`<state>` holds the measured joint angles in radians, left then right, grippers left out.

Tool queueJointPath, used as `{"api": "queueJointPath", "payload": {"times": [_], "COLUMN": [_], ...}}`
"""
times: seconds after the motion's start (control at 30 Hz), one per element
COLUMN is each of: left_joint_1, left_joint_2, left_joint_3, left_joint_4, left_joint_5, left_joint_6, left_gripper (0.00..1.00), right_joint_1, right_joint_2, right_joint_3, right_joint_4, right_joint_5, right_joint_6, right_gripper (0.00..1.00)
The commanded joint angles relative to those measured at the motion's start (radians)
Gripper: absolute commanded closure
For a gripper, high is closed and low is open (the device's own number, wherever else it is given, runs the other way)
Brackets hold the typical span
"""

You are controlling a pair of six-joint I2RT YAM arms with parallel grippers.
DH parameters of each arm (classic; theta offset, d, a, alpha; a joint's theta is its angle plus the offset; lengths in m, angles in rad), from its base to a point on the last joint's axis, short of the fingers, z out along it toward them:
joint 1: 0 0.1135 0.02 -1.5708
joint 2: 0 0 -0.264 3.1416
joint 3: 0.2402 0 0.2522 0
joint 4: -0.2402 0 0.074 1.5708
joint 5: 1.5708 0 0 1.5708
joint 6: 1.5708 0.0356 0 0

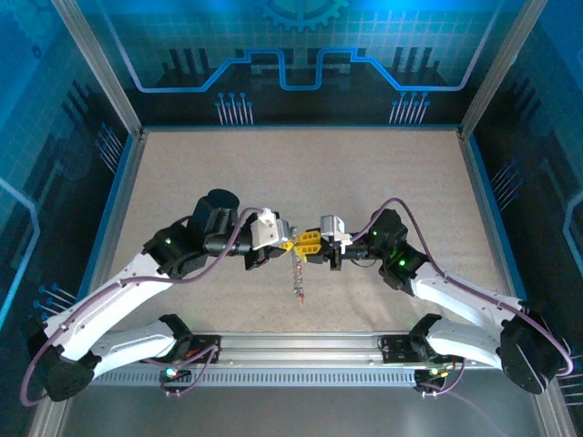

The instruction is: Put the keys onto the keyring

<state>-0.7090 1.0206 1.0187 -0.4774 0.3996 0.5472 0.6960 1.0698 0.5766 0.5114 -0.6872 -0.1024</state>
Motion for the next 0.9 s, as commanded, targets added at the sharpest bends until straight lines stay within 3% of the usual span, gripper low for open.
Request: {"api": "queueJointPath", "payload": {"times": [0.0,0.13,0.3,0.37,0.43,0.47,0.53,0.73,0.87], "left_joint_1": [-0.001,-0.001,-0.002,-0.002,0.000,-0.001,0.002,0.020,0.032], "left_joint_2": [0.006,0.020,0.070,0.091,0.116,0.131,0.165,0.222,0.265], "left_joint_3": [0.093,0.132,0.168,0.173,0.179,0.187,0.201,0.176,0.194], "left_joint_4": [-0.134,-0.198,-0.237,-0.226,-0.214,-0.216,-0.221,-0.178,-0.176], "left_joint_5": [-0.064,-0.103,-0.140,-0.140,-0.140,-0.135,-0.111,-0.022,0.004], "left_joint_6": [0.077,0.123,0.179,0.190,0.190,0.194,0.200,0.221,0.237], "left_gripper": [1.00,1.00,1.00,1.00,1.00,1.00,1.00,1.00,1.00], "right_joint_1": [0.013,0.002,-0.031,-0.033,-0.053,-0.083,-0.186,-0.368,-0.508], "right_joint_2": [-0.037,-0.064,-0.144,-0.187,-0.207,-0.199,-0.154,-0.008,0.071], "right_joint_3": [0.034,0.029,-0.034,-0.026,0.022,0.052,0.084,0.062,0.079], "right_joint_4": [-0.096,-0.192,-0.191,-0.316,-0.570,-0.695,-0.850,-0.965,-1.060], "right_joint_5": [0.042,0.237,0.472,0.692,0.996,1.049,0.985,0.822,0.778], "right_joint_6": [-0.085,-0.054,0.128,0.264,0.545,0.647,0.767,0.945,0.925], "right_gripper": [0.80,0.76,0.52,0.42,0.31,0.30,0.21,0.22,0.40]}}
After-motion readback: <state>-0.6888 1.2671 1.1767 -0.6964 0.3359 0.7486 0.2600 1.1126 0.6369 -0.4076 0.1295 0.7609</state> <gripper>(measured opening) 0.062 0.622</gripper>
